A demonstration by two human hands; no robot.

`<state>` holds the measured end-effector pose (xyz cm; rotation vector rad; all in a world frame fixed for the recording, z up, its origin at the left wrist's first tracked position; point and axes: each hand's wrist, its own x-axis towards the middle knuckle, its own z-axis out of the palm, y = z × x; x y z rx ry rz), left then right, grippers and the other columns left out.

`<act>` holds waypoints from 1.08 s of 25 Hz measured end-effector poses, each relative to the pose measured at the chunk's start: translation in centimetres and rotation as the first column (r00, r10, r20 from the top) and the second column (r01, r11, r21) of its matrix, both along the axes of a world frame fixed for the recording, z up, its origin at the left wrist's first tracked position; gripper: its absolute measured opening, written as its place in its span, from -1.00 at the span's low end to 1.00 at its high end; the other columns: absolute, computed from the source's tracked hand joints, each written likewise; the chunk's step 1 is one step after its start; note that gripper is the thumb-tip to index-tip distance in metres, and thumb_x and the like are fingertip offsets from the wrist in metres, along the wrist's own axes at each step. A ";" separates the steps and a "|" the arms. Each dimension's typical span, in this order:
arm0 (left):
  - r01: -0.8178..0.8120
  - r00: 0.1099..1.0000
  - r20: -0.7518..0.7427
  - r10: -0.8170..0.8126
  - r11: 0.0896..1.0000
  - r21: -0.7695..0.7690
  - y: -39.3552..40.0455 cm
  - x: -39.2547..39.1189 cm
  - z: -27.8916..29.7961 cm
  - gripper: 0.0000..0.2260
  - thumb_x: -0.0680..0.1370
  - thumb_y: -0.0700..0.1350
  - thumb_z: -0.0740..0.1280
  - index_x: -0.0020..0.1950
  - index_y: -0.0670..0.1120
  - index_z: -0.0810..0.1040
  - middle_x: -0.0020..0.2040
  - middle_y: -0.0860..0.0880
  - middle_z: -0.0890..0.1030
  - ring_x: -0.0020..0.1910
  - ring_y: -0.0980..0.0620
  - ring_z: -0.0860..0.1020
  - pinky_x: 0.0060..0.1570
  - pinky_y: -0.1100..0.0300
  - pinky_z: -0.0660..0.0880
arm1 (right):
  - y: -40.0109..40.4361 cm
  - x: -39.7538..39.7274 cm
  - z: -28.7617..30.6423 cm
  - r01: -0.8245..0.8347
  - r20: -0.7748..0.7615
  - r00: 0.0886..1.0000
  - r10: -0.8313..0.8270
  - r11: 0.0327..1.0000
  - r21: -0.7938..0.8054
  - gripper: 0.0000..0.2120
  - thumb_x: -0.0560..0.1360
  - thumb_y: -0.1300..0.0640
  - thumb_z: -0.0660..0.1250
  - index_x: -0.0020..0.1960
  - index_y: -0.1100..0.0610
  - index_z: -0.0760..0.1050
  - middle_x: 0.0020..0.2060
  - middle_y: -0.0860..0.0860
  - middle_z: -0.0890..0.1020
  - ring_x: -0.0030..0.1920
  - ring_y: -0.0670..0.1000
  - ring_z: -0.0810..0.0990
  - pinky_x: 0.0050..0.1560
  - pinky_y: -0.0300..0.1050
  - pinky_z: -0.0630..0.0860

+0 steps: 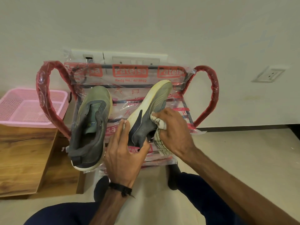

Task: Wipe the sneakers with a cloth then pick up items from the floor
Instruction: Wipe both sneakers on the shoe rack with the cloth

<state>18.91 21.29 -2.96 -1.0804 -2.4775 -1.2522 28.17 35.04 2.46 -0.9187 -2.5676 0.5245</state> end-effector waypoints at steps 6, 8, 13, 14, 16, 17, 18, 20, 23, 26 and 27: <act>-0.001 0.993 0.121 -0.006 0.998 0.057 -0.4 -0.6 0.7 -0.32 0.39 0.23 0.35 0.43 -0.10 0.50 0.40 -0.08 0.54 0.34 -0.04 0.54 0.29 -0.01 0.51 | -3.6 0.3 1.4 -0.317 0.010 0.948 0.318 0.944 0.093 -0.51 0.41 0.34 0.43 0.33 0.14 0.55 0.13 0.04 0.57 0.10 0.04 0.50 0.10 -0.09 0.50; -0.012 0.988 0.154 0.002 0.998 0.061 -0.4 -0.9 1.2 -0.34 0.39 0.24 0.35 0.41 -0.08 0.52 0.37 -0.06 0.56 0.32 -0.01 0.55 0.29 -0.02 0.51 | -1.8 0.0 2.2 -0.299 0.061 0.954 0.293 0.939 0.171 -0.47 0.38 0.38 0.42 0.34 0.14 0.55 0.14 0.06 0.57 0.11 0.08 0.50 0.09 0.00 0.54; -0.055 0.938 0.346 -0.010 0.982 0.179 -2.0 -0.6 2.3 -0.46 0.36 0.22 0.38 0.30 0.06 0.61 0.20 0.07 0.66 0.17 0.11 0.62 0.15 -0.04 0.61 | 1.1 0.7 5.8 -0.200 -0.157 0.966 0.203 0.979 0.035 -0.65 0.50 0.33 0.35 0.23 0.06 0.62 0.05 -0.04 0.59 0.08 -0.06 0.54 0.08 -0.21 0.48; -0.056 0.931 0.365 -0.015 0.981 0.183 -2.5 -0.4 2.3 -0.49 0.36 0.21 0.39 0.27 0.08 0.62 0.20 0.10 0.66 0.18 0.14 0.60 0.15 -0.03 0.61 | 1.9 1.4 6.3 -0.144 -0.225 0.963 0.146 0.989 0.022 -0.67 0.51 0.32 0.35 0.20 0.04 0.63 0.04 -0.06 0.60 0.06 -0.09 0.55 0.07 -0.27 0.47; -0.041 0.933 0.360 -0.020 0.986 0.160 -3.4 -0.1 2.0 -0.56 0.40 0.14 0.42 0.28 0.12 0.60 0.25 0.13 0.62 0.24 0.15 0.56 0.18 -0.06 0.59 | 4.1 2.8 6.3 0.037 -0.280 0.960 -0.013 0.996 0.079 -0.65 0.50 0.34 0.37 0.19 0.02 0.64 0.03 -0.08 0.60 0.03 -0.10 0.55 0.06 -0.34 0.45; -0.021 0.939 0.342 -0.024 0.992 0.128 -3.6 0.1 2.0 -0.56 0.44 0.12 0.40 0.32 0.13 0.57 0.30 0.14 0.58 0.29 0.13 0.53 0.22 -0.07 0.57 | 4.9 3.2 5.9 0.107 -0.255 0.964 -0.073 0.986 0.124 -0.64 0.49 0.35 0.38 0.20 0.02 0.64 0.03 -0.07 0.60 0.03 -0.08 0.54 0.07 -0.28 0.49; 0.004 0.949 0.313 -0.031 0.996 0.085 -3.7 0.3 2.1 -0.54 0.48 0.12 0.33 0.39 0.15 0.51 0.37 0.14 0.53 0.35 0.12 0.49 0.27 -0.07 0.53 | 5.3 3.2 5.3 0.117 -0.207 0.975 -0.082 0.980 0.162 -0.63 0.49 0.35 0.40 0.21 0.02 0.64 0.05 -0.04 0.60 0.04 -0.05 0.52 0.09 -0.14 0.53; 0.053 0.968 0.246 -0.051 0.999 0.002 -3.6 0.8 2.4 -0.49 0.52 0.11 0.17 0.50 0.25 0.37 0.49 0.13 0.41 0.46 0.10 0.37 0.39 0.05 0.37 | 4.6 2.5 3.7 -0.052 -0.100 0.992 0.074 0.977 0.206 -0.59 0.47 0.34 0.42 0.27 0.02 0.60 0.15 -0.02 0.59 0.13 -0.01 0.47 0.16 0.06 0.52; 0.112 0.974 0.205 -0.094 0.991 -0.079 -3.4 1.1 2.5 -0.46 0.55 0.03 0.03 0.53 0.37 0.22 0.57 0.16 0.27 0.51 0.10 0.28 0.34 0.18 0.25 | 2.5 0.9 2.1 -0.363 0.052 0.929 0.367 0.871 0.330 -0.54 0.45 0.30 0.36 0.34 0.11 0.56 0.24 0.07 0.58 0.19 0.13 0.48 0.17 0.03 0.48; 0.128 0.969 0.226 -0.102 0.987 -0.101 -3.5 0.7 2.3 -0.47 0.57 0.03 -0.02 0.51 0.41 0.18 0.56 0.17 0.27 0.50 0.12 0.29 0.35 0.25 0.18 | 1.1 0.0 2.2 -0.489 0.138 0.866 0.480 0.759 0.431 -0.57 0.46 0.32 0.37 0.32 0.18 0.57 0.23 0.11 0.59 0.15 0.19 0.51 0.10 0.11 0.53; 0.120 0.972 0.212 -0.097 0.988 -0.097 -3.6 0.7 2.3 -0.48 0.57 0.02 -0.02 0.51 0.40 0.20 0.55 0.15 0.29 0.48 0.10 0.31 0.34 0.23 0.20 | 0.8 0.0 2.3 -0.528 0.159 0.841 0.518 0.720 0.450 -0.62 0.49 0.31 0.34 0.30 0.19 0.58 0.22 0.11 0.60 0.15 0.19 0.52 0.08 0.12 0.54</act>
